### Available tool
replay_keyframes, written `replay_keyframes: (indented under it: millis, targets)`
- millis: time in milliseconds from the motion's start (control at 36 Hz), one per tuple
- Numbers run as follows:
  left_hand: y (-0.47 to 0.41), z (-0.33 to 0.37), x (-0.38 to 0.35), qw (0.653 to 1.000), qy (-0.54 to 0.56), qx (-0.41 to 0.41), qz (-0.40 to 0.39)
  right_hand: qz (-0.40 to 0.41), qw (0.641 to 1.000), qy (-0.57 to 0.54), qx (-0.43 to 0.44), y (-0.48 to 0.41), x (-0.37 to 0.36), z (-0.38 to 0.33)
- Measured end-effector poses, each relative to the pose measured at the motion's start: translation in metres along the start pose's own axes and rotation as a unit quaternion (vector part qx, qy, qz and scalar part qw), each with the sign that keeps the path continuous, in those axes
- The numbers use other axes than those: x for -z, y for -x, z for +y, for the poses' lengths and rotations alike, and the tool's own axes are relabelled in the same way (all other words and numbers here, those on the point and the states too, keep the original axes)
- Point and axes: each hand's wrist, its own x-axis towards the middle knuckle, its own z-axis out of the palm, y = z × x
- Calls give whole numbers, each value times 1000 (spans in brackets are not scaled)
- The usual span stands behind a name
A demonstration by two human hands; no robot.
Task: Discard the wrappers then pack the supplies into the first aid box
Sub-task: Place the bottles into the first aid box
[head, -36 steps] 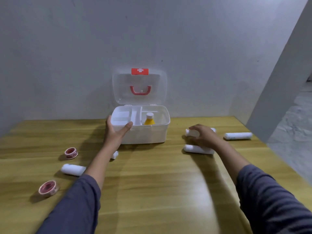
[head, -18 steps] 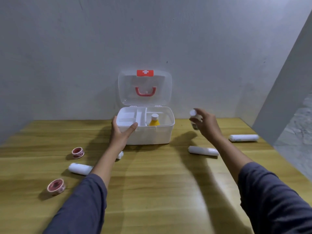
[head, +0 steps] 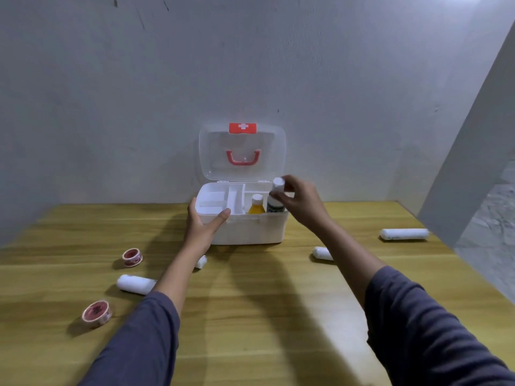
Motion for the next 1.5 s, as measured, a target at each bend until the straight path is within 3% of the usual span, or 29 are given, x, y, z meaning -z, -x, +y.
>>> replay_keyframes:
  millis: [250,472,611,778,972,1250,1500]
  targets:
    - [0,1,0,1000,-1,-7,2,-30,995,92,-1,8,-14,7]
    - [-1,0,0,1000,-4,-2,2,-22,995,92,-28,15,10,23]
    - [0,0,0,1000,-5,-6,6,19,988,111,-102,31,57,61]
    - [0,-1,-3,1000,0,-11,16,79,956,174,-221,54,110,122]
    - [0,-4,-4,999,10,-18,27,27,915,262,-305,73,140,167]
    - [0,-5,-6,999,4,-13,39,9,903,359,-236,72,121,166]
    - [1,-5,-6,999,5,-6,31,-41,944,254,-207,64,70,125]
